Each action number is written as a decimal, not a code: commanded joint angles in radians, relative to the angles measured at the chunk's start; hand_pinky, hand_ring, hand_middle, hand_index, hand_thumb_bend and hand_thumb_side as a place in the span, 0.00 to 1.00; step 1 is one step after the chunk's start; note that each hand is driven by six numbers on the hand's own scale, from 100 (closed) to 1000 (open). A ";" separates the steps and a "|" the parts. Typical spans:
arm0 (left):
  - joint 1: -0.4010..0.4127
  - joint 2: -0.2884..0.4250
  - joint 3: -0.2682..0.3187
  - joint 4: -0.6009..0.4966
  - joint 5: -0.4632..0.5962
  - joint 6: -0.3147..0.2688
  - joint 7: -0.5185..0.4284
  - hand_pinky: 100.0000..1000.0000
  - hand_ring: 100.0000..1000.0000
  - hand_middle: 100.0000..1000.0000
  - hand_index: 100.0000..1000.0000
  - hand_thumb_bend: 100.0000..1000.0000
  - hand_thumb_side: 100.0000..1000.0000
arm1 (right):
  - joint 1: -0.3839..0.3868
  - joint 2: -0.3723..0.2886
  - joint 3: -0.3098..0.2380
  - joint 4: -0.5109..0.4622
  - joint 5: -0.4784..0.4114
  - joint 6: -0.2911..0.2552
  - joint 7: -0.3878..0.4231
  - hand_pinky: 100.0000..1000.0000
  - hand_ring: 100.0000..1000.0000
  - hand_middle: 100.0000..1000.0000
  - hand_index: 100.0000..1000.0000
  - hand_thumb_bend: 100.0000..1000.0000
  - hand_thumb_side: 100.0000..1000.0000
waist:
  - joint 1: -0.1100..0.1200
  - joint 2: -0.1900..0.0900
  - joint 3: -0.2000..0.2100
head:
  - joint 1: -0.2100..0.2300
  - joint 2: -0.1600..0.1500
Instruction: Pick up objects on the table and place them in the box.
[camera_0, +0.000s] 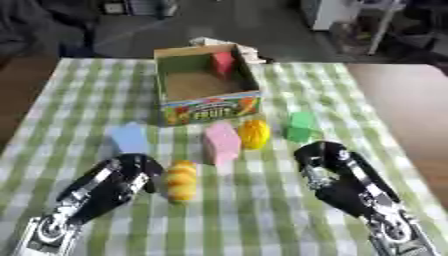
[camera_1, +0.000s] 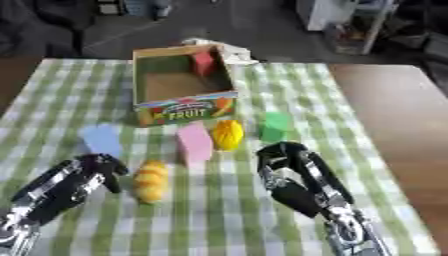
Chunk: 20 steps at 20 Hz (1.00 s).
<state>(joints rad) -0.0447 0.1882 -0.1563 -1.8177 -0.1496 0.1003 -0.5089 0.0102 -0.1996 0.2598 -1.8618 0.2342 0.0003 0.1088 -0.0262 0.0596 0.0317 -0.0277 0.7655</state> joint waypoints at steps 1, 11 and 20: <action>-0.012 0.031 0.014 -0.021 0.000 -0.009 0.018 0.53 0.45 0.58 0.60 0.00 0.61 | -0.005 -0.012 -0.006 -0.017 -0.006 0.004 -0.006 0.63 0.71 0.54 0.67 0.00 0.39 | 0.003 -0.010 -0.001 | -0.003 0.005; -0.124 0.234 0.060 -0.041 -0.034 -0.071 0.166 0.55 0.49 0.63 0.65 0.00 0.39 | 0.002 -0.017 -0.006 -0.010 -0.005 0.009 -0.005 0.63 0.71 0.54 0.67 0.00 0.40 | 0.013 -0.015 -0.003 | -0.010 0.005; -0.350 0.589 -0.072 0.122 -0.115 -0.158 0.156 0.63 0.58 0.70 0.75 0.00 0.18 | 0.003 -0.026 0.005 -0.007 -0.007 0.003 0.018 0.63 0.71 0.54 0.67 0.00 0.40 | 0.027 -0.020 -0.018 | -0.008 0.005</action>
<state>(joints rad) -0.3745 0.7115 -0.2129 -1.7143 -0.2480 -0.0459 -0.3508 0.0186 -0.2086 0.2630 -1.8582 0.2341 0.0052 0.1217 -0.0014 0.0488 0.0134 -0.0369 0.7655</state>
